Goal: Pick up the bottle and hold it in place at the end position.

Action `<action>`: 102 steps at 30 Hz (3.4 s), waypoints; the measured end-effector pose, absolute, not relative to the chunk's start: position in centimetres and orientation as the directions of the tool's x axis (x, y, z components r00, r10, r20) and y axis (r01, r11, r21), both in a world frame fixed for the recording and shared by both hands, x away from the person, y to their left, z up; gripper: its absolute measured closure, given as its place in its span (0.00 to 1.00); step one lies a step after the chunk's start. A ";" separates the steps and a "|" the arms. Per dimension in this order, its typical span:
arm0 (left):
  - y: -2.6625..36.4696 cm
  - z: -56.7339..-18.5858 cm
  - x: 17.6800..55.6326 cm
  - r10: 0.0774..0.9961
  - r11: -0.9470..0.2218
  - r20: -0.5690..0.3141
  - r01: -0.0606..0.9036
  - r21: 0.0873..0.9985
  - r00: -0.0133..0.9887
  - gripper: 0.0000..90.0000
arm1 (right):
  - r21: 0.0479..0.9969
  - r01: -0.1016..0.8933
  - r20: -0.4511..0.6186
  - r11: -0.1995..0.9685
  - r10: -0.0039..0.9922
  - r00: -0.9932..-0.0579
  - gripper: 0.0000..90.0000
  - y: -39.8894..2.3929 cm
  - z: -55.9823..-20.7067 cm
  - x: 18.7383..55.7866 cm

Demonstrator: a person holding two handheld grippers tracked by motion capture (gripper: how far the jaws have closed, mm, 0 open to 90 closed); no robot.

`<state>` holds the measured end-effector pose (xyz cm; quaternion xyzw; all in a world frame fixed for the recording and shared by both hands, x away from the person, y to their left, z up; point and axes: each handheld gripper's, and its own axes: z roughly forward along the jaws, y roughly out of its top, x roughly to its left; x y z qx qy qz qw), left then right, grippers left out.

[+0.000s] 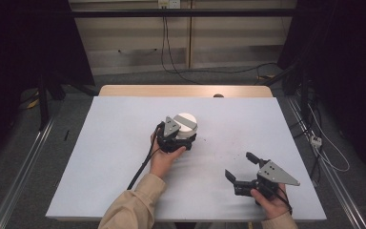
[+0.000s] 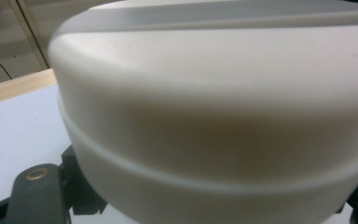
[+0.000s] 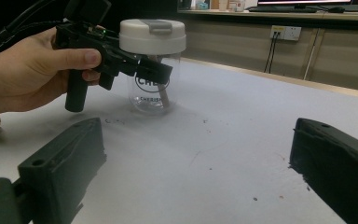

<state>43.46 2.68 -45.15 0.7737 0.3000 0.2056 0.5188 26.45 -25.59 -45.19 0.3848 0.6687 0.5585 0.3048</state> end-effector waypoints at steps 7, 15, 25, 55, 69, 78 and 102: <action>2.5 -45.3 43.4 0.671 -0.287 0.009 0.249 0.925 0.741 0.21 | 0.981 0.176 0.023 0.081 0.854 -0.519 0.03 -25.6 -45.2 26.5; 2.6 -45.4 43.4 0.670 -0.286 0.011 0.245 0.926 0.742 0.21 | 0.981 0.177 0.022 0.084 0.850 -0.526 0.03 -25.2 -45.2 26.7; 3.2 -45.9 43.2 0.662 -0.253 -0.008 0.233 0.939 0.750 0.21 | 0.980 0.175 0.016 0.093 0.845 -0.535 0.02 -24.6 -44.9 27.2; 3.3 -46.0 43.3 0.662 -0.249 -0.017 0.241 0.938 0.749 0.21 | 0.957 0.280 0.087 0.080 0.838 -0.539 0.15 -21.4 -43.0 32.0; 3.3 -46.0 43.3 0.662 -0.250 -0.017 0.242 0.937 0.749 0.21 | 0.952 0.276 0.058 0.130 0.811 -0.582 0.48 -19.1 -41.8 34.1; 3.3 -46.0 43.3 0.661 -0.255 -0.012 0.241 0.936 0.750 0.21 | 0.942 0.289 0.033 0.172 0.807 -0.589 0.71 -17.9 -41.7 35.3; 3.2 -46.0 43.3 0.663 -0.261 -0.006 0.238 0.936 0.748 0.21 | 0.928 0.330 0.066 0.174 0.795 -0.604 1.00 -17.4 -41.8 37.6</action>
